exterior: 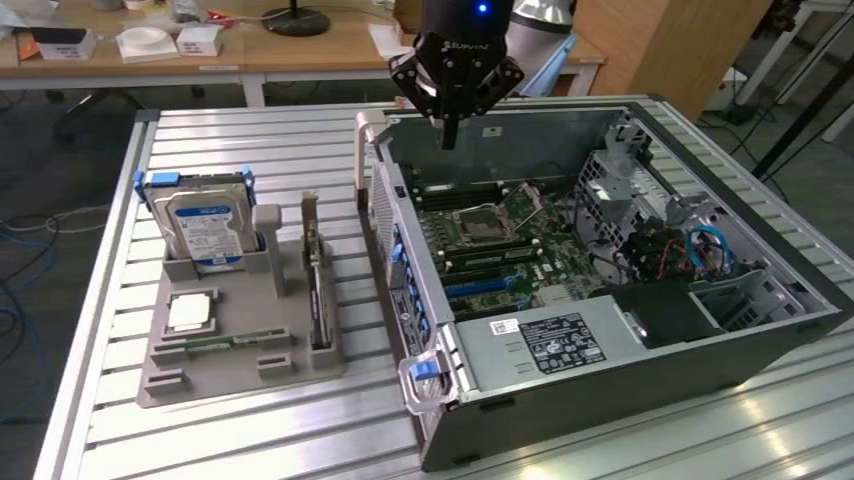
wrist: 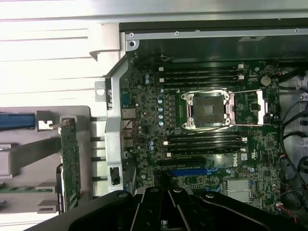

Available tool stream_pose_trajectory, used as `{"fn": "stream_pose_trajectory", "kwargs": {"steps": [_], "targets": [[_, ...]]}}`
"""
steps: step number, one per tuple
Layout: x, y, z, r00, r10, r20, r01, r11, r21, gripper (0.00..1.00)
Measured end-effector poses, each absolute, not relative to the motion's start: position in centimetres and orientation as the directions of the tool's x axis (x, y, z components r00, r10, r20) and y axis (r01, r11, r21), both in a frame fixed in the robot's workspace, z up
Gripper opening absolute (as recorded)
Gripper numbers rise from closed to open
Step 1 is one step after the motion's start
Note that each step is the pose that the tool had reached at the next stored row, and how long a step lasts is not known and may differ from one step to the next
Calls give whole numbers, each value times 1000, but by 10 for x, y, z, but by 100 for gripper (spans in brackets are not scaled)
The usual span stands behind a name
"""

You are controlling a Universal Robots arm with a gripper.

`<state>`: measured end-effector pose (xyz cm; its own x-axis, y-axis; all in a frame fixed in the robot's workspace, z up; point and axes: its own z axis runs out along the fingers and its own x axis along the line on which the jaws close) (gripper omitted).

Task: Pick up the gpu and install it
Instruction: 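Reach for the gpu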

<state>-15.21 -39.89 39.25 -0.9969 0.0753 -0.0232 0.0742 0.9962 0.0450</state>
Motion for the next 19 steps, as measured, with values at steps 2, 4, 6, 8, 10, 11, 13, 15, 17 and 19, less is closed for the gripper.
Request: {"fn": "stream_pose_trajectory", "kwargs": {"steps": [2, 4, 6, 8, 10, 11, 13, 15, 17, 19], "targets": [[-154, -399, 392, -997, 75, -23, 74, 996, 45, 11], [-155, -399, 392, -997, 75, -23, 74, 996, 45, 11], [-157, -399, 392, -997, 75, -23, 74, 996, 45, 11], [-159, -399, 392, -997, 75, -23, 74, 996, 45, 11], [-161, -399, 392, -997, 75, -23, 74, 996, 45, 11], [-162, -399, 392, -997, 75, -23, 74, 996, 45, 11], [-164, -399, 392, -997, 75, -23, 74, 996, 45, 11], [-166, -399, 392, -997, 75, -23, 74, 996, 45, 11], [-168, -399, 392, -997, 75, -23, 74, 996, 45, 11], [-169, -399, 392, -997, 75, -23, 74, 996, 45, 11]]}}
